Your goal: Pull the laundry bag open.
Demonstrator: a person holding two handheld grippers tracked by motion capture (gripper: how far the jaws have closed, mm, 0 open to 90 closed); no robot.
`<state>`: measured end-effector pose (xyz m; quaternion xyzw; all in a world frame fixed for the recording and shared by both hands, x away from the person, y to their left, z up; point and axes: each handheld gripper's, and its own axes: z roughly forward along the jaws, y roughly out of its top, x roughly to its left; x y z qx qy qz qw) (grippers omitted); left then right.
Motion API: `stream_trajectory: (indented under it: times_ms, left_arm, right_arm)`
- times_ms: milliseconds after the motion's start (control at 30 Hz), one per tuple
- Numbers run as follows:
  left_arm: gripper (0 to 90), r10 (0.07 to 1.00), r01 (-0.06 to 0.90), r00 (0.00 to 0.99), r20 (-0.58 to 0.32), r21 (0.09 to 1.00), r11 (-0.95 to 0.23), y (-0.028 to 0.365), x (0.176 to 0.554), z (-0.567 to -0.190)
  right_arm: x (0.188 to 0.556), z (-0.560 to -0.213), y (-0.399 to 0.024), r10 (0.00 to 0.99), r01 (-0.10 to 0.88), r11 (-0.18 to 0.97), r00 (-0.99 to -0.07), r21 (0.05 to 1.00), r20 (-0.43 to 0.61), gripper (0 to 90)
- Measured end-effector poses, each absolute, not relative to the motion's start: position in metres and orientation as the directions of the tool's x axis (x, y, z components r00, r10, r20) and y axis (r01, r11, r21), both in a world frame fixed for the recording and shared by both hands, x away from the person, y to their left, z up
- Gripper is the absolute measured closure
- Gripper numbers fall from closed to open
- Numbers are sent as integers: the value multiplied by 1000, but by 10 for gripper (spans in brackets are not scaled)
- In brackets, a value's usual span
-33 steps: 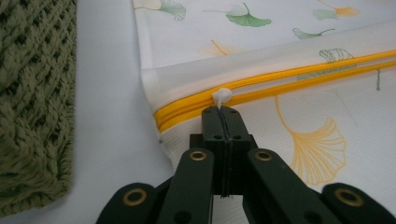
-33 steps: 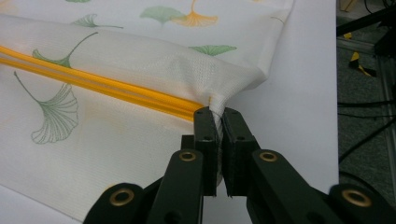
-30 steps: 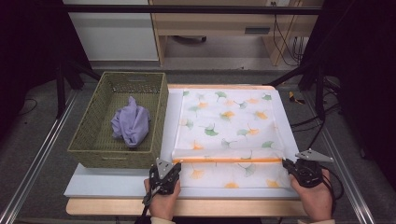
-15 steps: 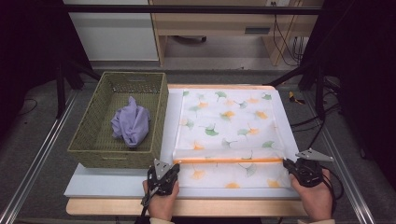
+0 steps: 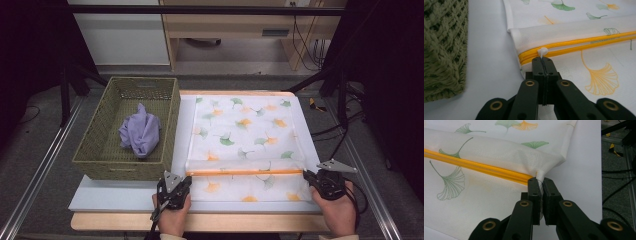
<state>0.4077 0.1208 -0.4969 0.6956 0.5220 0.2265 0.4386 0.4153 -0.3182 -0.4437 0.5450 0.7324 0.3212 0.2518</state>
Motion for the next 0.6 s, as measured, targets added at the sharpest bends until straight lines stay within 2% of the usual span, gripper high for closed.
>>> stream_trajectory:
  times_ms: [267, 600]
  left_arm:
    - [898, 919, 536, 363, -153, 841, -72, 118, 409, -498]
    - [898, 915, 535, 375, -151, 841, -80, 114, 409, -498]
  right_arm:
    - [421, -452, -324, 963, 673, 171, -270, 720, 24, 857]
    - [424, -456, -328, 965, 689, 171, -262, 704, 22, 856]
